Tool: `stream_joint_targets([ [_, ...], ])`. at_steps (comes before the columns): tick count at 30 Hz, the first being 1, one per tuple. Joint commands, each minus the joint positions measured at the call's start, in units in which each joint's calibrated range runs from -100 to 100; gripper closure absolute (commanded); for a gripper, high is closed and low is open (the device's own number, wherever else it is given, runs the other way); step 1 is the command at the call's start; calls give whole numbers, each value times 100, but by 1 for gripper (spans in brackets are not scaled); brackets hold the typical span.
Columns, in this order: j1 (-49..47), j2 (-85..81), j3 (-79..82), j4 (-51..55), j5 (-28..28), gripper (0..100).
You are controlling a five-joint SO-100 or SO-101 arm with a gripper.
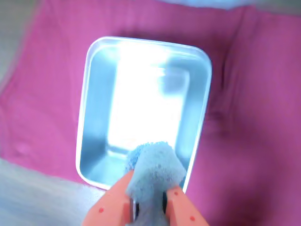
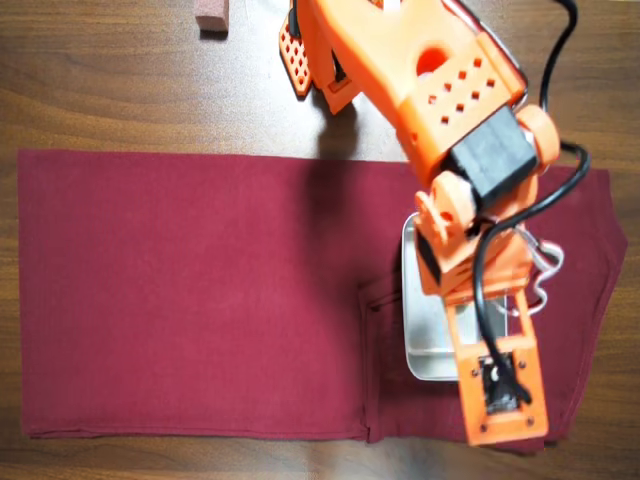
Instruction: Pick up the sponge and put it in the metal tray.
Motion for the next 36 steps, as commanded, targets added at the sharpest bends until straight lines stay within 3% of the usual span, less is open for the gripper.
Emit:
stream_joint_targets([
  [1, -175, -198, 125, 19, -20, 100],
  [12, -386, 450, 726, 19, -249, 100],
  [23, -88, 983, 580, -1180, -254, 98],
  [26, -31, 1001, 580, -1226, -215, 89],
  [29, 8, 1010, 580, -1235, -176, 71],
  [36, 37, 1045, 434, -1291, -220, 60],
])
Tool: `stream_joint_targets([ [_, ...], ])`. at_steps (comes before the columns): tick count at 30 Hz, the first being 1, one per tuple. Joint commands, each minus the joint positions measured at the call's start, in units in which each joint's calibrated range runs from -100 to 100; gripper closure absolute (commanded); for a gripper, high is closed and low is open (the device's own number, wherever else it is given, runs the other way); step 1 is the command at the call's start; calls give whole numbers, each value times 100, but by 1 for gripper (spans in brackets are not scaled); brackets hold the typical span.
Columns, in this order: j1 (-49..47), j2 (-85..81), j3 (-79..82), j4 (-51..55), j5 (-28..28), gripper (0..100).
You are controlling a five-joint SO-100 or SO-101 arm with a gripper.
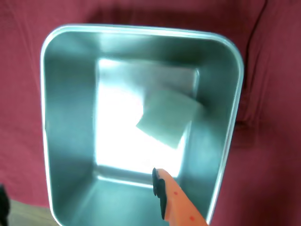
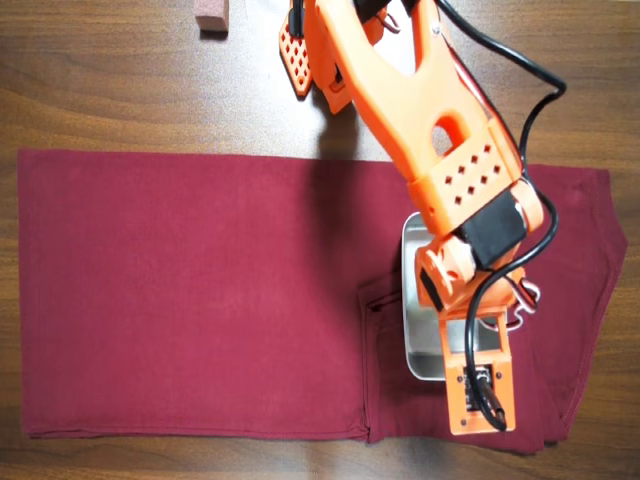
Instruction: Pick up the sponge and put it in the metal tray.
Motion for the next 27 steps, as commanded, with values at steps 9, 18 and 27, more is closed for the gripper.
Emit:
stream_joint_targets([
  [9, 192, -253, -329, 169, -10, 57],
  [18, 1833, -2091, -129, -126, 1099, 100],
  [27, 3195, -5988, 4805, -1620, 1275, 100],
])
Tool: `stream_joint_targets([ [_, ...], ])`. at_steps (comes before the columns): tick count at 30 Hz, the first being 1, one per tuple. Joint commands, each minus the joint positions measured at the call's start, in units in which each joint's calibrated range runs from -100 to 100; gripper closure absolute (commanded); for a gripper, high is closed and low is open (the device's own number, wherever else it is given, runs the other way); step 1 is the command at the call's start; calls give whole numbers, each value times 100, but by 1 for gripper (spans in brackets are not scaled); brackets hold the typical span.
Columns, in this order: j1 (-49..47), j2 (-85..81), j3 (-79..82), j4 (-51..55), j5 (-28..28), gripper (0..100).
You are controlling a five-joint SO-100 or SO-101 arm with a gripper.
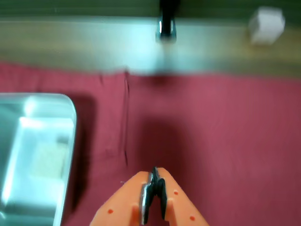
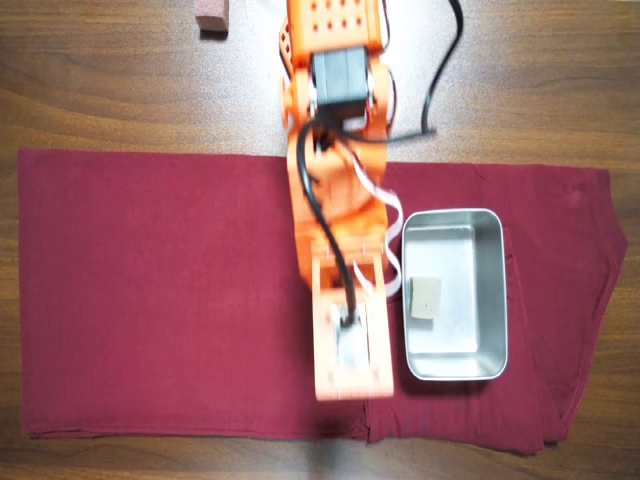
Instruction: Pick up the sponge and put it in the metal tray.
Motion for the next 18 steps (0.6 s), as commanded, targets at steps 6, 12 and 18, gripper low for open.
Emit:
stream_joint_targets([
  [6, 319, -2768, 1975, 1160, -93, 100],
  [12, 424, -3843, 2958, 1519, -137, 100],
  [18, 453, -4198, 3604, 1529, -186, 100],
])
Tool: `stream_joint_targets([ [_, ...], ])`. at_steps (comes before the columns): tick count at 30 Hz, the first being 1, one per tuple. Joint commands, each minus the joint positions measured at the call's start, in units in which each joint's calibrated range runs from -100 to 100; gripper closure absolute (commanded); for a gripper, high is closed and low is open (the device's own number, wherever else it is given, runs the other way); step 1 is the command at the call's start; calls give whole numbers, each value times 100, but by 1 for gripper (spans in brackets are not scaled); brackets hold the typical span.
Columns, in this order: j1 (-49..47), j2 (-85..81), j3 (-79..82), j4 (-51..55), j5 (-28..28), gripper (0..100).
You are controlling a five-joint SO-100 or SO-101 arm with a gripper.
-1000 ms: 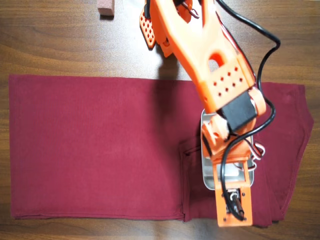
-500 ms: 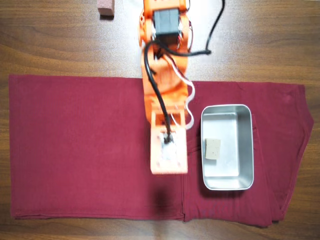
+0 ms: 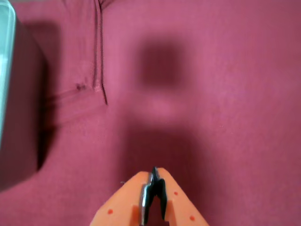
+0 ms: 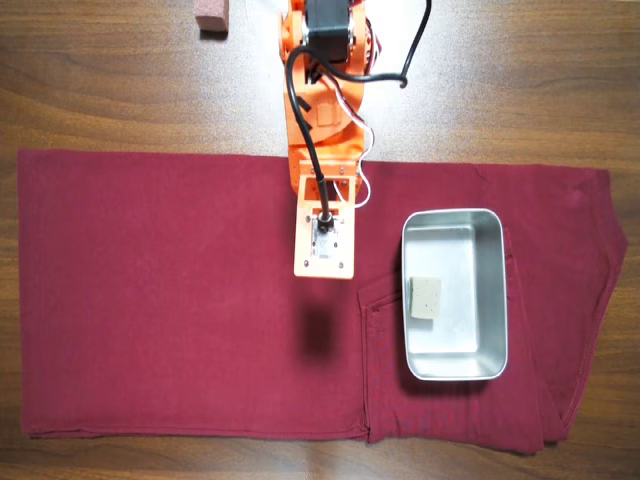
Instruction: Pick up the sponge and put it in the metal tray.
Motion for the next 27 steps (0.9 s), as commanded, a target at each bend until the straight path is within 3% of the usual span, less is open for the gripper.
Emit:
stream_joint_targets([
  [1, 63, -40, 288, 100, -63, 100],
  [6, 120, -40, 1234, 386, -127, 100],
  [11, 5, -40, 1280, 1437, -239, 100],
  [27, -52, -49, 1280, 1446, -176, 97],
])
